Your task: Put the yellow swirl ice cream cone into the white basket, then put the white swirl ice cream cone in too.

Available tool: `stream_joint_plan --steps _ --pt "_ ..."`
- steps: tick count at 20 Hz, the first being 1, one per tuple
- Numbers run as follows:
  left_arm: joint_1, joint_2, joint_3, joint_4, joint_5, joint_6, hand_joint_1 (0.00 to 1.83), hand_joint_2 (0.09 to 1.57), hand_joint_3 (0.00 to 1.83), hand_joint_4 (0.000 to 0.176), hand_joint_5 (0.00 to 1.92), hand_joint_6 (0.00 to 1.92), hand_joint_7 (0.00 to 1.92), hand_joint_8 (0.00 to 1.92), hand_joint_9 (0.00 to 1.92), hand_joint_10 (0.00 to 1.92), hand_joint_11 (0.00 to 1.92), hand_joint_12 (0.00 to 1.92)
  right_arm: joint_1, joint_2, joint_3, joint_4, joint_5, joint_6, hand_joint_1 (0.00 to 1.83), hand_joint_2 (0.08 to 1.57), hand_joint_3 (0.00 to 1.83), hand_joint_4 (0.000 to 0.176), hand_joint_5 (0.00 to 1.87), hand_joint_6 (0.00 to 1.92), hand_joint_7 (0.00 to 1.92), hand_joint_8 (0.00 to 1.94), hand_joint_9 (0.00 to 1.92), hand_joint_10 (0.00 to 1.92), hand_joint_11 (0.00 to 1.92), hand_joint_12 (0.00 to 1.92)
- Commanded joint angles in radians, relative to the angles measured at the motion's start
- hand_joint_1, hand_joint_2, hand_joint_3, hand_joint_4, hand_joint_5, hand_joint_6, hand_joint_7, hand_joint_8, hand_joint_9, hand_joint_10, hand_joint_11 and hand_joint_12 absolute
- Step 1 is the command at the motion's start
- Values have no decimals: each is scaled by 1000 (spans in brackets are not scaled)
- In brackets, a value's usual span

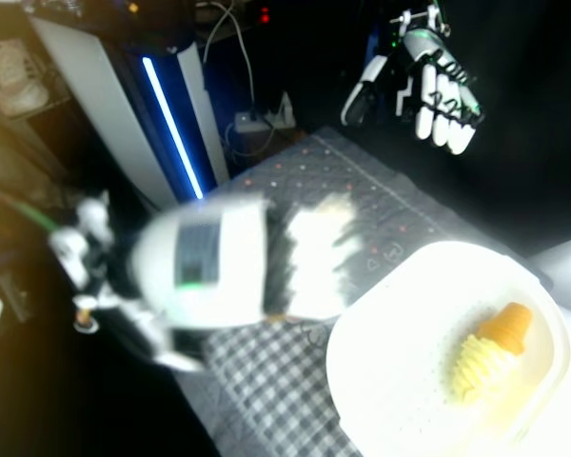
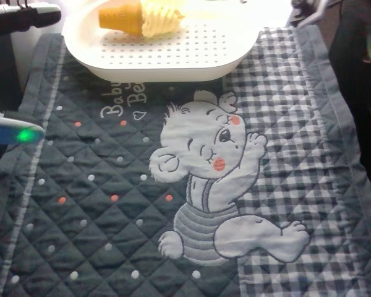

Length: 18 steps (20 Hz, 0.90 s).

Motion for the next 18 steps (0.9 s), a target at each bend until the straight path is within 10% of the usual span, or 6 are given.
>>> stream_joint_plan --steps 1,5,8,10,12,18 --pt "-17 -8 6 -18 -118 -8 873 808 0 0 390 2 324 4 273 6 0 899 12 -27 26 25 -16 2 1300 1000 0 0 1125 661 1519 98 1419 426 1111 1176" --pt "-46 -34 27 9 -97 -23 883 818 3 0 386 2 328 3 275 4 0 927 37 -170 183 -79 -242 2 1286 1005 1 0 1152 611 1417 282 1496 118 1208 947" --pt "-57 -41 33 20 -96 -28 906 821 2 0 397 2 343 3 297 9 0 1006 38 -218 226 -205 -353 2 971 889 0 0 591 11 703 40 680 0 27 1077" --pt "-56 -40 31 20 -99 -30 930 816 0 0 403 4 336 0 292 5 0 1017 38 -217 225 -223 -350 28 734 813 0 159 121 0 178 1 233 0 0 1137" --pt "-54 -41 33 17 -99 -30 938 816 0 0 401 1 336 0 294 4 0 1000 38 -206 225 -221 -310 69 576 781 0 175 4 0 7 0 10 0 0 112" --pt "-28 -17 11 -42 -213 -11 969 801 0 0 367 12 252 4 213 8 0 968 38 23 25 23 -23 49 633 781 1 176 0 0 0 0 0 0 0 0"
